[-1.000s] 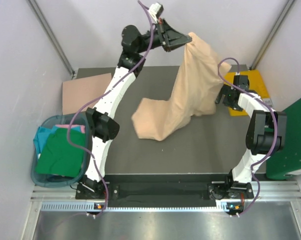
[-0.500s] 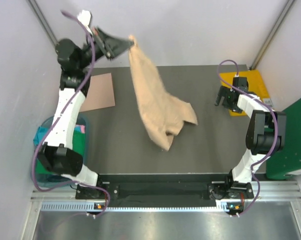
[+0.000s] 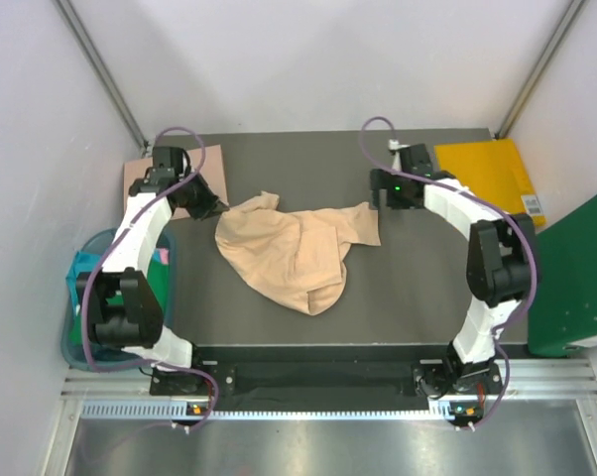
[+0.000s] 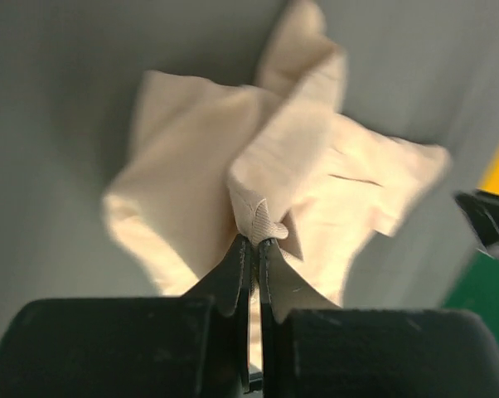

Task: Fold and stack the t-shirts
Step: Flatten out the tshirt

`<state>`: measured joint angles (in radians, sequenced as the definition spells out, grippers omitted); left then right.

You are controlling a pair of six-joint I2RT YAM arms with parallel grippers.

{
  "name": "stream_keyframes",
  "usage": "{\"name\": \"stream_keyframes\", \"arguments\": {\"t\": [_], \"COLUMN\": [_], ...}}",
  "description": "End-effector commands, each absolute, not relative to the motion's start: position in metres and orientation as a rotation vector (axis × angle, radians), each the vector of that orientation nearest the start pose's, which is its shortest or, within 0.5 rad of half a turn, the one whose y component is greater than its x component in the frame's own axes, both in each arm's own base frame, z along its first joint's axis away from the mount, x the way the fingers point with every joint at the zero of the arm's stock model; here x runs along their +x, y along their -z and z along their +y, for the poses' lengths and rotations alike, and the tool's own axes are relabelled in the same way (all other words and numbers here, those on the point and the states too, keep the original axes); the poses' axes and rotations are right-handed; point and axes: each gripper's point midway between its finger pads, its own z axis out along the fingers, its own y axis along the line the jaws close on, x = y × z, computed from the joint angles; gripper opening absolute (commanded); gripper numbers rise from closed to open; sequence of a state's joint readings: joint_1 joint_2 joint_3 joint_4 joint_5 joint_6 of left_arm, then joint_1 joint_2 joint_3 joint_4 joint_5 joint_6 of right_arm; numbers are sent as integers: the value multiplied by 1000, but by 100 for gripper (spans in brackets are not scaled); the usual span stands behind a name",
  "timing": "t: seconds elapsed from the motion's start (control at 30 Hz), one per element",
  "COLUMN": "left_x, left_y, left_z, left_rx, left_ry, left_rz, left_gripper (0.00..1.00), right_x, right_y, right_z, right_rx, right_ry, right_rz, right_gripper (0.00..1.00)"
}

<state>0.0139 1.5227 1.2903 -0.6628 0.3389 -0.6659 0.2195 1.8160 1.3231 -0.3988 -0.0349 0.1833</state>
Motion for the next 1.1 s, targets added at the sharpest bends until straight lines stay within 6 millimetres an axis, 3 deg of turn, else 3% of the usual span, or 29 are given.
{"name": "stream_keyframes", "arguments": {"t": [0.0, 0.2, 0.4, 0.5, 0.83, 0.9, 1.07], "left_x": [348, 338, 339, 341, 346, 347, 352], "left_y": [-143, -124, -118, -116, -107, -104, -102], "left_z": [-26, -26, -25, -24, -21, -20, -21], "left_rx": [-751, -765, -773, -767, -736, -730, -705], "left_ry": [256, 237, 223, 208, 187, 181, 183], "left_rz": [2668, 2721, 2740, 2750, 2785, 2794, 2804], "left_gripper": [0, 0, 0, 0, 0, 0, 0], "right_x": [435, 438, 423, 406, 354, 339, 325], "right_y": [-82, -57, -29, -16, -21, -12, 15], "right_z": [167, 151, 157, 162, 162, 160, 164], "right_rx": [-231, -154, -173, -158, -135, -113, -76], "right_ry": [-357, -248, -304, -351, -464, -475, -485], "right_rz": [2510, 2617, 2744, 2827, 2933, 2978, 3019], "right_gripper": [100, 100, 95, 90, 85, 82, 77]}}
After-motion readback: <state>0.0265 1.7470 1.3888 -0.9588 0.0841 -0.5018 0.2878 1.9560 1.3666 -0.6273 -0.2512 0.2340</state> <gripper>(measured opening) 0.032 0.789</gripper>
